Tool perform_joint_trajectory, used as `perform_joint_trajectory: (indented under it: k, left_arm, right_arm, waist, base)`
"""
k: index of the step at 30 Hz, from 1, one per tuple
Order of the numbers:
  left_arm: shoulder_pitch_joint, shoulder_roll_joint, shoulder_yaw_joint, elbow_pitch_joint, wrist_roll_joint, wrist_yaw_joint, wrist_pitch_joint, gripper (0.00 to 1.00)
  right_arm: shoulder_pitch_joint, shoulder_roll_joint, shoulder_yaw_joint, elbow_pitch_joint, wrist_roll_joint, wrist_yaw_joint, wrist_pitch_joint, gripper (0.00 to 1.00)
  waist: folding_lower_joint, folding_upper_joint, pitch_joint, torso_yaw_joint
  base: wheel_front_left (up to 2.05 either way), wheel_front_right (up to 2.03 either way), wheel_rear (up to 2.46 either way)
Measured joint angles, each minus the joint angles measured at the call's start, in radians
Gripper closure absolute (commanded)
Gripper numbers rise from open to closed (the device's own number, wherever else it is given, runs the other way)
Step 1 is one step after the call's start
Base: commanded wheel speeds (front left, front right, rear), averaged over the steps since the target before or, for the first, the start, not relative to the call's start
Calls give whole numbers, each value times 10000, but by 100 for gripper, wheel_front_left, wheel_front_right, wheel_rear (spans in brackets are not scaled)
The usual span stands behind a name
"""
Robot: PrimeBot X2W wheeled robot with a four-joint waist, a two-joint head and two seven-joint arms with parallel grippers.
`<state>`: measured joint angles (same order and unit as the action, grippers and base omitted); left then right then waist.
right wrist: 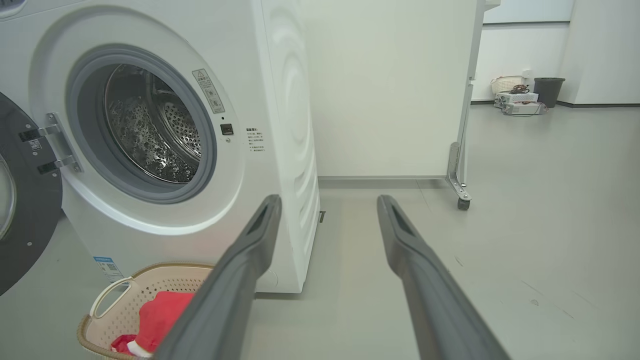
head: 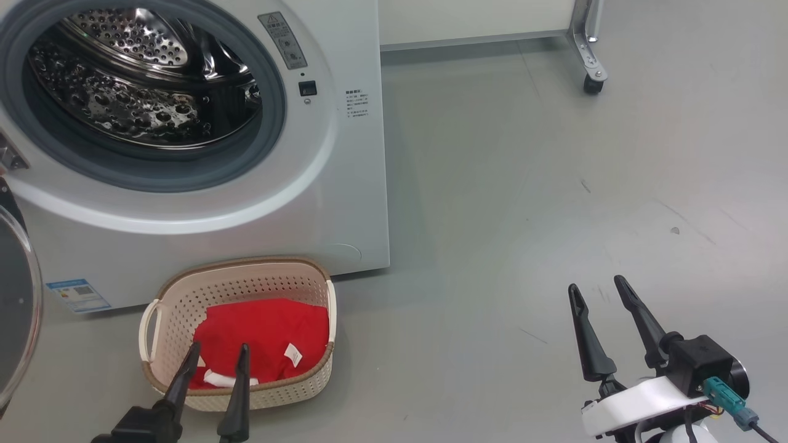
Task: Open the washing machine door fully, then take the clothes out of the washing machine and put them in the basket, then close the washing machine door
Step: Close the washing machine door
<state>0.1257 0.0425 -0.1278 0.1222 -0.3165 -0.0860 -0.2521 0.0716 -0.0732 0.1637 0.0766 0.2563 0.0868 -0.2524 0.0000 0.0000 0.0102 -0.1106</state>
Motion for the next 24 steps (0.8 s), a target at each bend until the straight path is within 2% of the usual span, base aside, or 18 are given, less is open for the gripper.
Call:
perform_joint_trajectory:
  k: [12,24]
  left_arm:
    - [3,0,29,-31,13,-2,2,0]
    - [4,0,82,-75,15,-2,0,0]
  right_arm:
    - [1,0,4,0,0,0,0,0]
    - [1,10,2,0,0,0,0,0]
  waist:
    - [0,0,61,28]
    - [0,0,125,26]
  base:
    - [-81,81,0]
    - [-31,31,0]
